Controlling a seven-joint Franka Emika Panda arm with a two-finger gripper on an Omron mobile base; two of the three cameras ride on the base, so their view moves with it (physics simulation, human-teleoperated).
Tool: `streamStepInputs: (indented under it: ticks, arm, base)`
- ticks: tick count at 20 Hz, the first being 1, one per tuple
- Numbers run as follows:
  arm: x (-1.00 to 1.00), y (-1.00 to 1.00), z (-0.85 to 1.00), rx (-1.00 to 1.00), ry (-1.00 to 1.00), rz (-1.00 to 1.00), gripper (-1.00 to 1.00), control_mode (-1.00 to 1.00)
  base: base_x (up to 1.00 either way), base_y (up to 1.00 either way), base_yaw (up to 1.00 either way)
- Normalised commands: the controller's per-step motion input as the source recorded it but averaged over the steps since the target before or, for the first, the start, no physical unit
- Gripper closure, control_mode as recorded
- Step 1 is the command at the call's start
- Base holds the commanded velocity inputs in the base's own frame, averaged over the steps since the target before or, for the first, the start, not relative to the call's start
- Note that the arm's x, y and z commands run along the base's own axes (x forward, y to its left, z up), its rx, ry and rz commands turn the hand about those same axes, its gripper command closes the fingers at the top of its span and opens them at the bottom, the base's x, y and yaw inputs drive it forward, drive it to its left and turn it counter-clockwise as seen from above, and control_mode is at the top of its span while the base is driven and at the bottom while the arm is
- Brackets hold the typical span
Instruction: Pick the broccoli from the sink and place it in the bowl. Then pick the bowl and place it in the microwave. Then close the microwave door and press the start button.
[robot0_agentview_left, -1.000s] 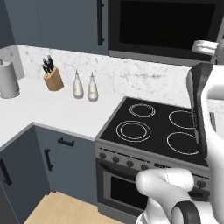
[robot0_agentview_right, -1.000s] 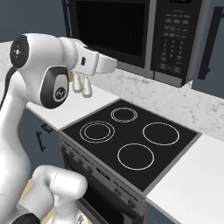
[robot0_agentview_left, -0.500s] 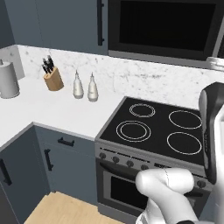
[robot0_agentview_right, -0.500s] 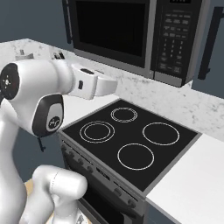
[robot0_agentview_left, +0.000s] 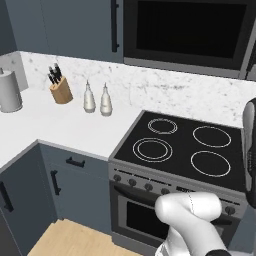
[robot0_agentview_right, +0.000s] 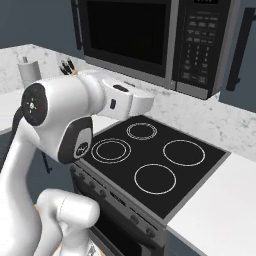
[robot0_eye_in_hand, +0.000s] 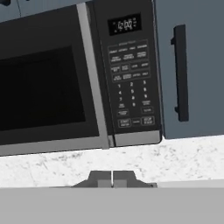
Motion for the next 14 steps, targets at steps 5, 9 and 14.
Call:
streamStepInputs:
  ticks: [5, 9, 14]
  arm:
    - [0.23, -0.14, 0.00, 0.00, -0.08, 0.00, 1.00, -1.00]
    - [0.33, -0.14, -0.05, 0.00, -0.01, 0.00, 1.00, -1.00]
    - [0.45, -0.30, -0.12, 0.00, 0.00, -0.01, 1.00, -1.00]
  base:
    - [0.00, 0.00, 0.00]
    - [0.00, 0.00, 0.00]
    - [0.00, 0.00, 0.00]
